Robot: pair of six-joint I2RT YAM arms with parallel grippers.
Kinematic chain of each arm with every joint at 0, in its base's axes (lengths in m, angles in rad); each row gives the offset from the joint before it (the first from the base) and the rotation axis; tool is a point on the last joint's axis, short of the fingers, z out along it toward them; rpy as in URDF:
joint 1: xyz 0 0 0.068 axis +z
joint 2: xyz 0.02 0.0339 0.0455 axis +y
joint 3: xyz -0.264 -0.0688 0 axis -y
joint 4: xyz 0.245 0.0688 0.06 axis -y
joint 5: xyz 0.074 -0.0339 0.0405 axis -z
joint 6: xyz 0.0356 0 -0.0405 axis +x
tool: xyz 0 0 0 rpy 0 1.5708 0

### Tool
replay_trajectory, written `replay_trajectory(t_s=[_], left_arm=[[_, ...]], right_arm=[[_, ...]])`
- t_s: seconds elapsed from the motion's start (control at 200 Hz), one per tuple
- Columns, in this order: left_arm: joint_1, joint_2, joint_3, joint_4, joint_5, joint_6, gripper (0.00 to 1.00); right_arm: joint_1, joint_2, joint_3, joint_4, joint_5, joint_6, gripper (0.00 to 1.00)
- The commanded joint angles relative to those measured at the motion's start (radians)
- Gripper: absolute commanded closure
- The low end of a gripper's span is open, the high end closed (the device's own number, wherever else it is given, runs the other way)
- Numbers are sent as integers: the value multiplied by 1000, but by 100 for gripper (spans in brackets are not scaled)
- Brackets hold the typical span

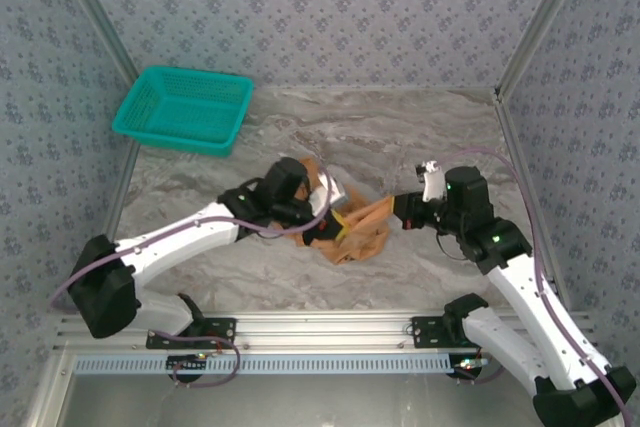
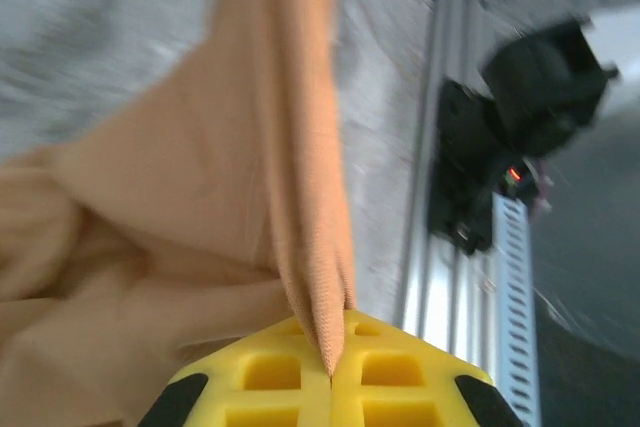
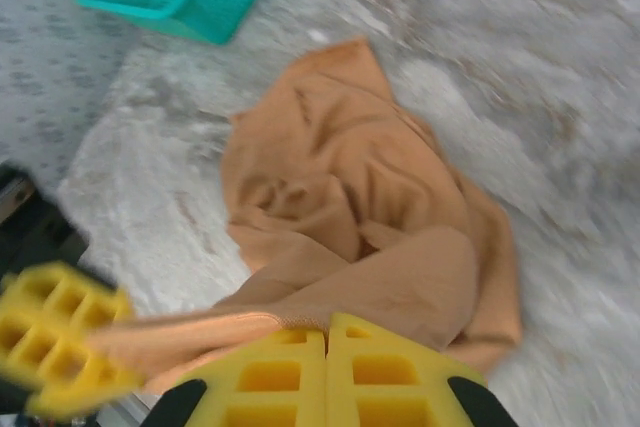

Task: Fold the inside-out t-shirt

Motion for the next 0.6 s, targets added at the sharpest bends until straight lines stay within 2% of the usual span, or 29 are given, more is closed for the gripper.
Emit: replay_trajectory(t_s=[0.0, 0.055, 0.105, 0.12, 0.155, 0.235, 0.355, 0.405, 0.46, 0.52, 0.595], left_arm=[[-77, 100, 3, -114, 55, 35, 92], [-82, 136, 27, -149, 55, 49, 69], [-77, 139, 43, -157, 40, 60, 56], [-74, 136, 46, -151, 36, 58, 50], [-59, 121, 49, -134, 23, 54, 45], [14, 72, 38, -60, 0, -3, 39], [200, 42, 8, 70, -239, -211, 33], [289, 77, 30, 61, -349, -294, 31], [375, 134, 62, 43, -434, -355, 30], [440, 211, 104, 31, -466, -364, 28], [474, 328, 208, -29, -495, -333, 26]], right_arm=[[8, -24, -69, -151, 224, 140, 77], [18, -54, -114, -105, 290, 181, 63], [30, -70, -135, -35, 360, 184, 52], [33, -69, -139, -22, 372, 180, 51], [42, -53, -149, 48, 396, 164, 48], [54, 54, -141, 188, 406, 124, 46], [55, 341, -106, 401, 270, 99, 42], [54, 475, -56, 443, 179, 78, 39], [60, 599, 4, 483, 136, 42, 36], [66, 708, 47, 511, 81, 38, 33], [71, 791, 70, 529, 46, 37, 32]])
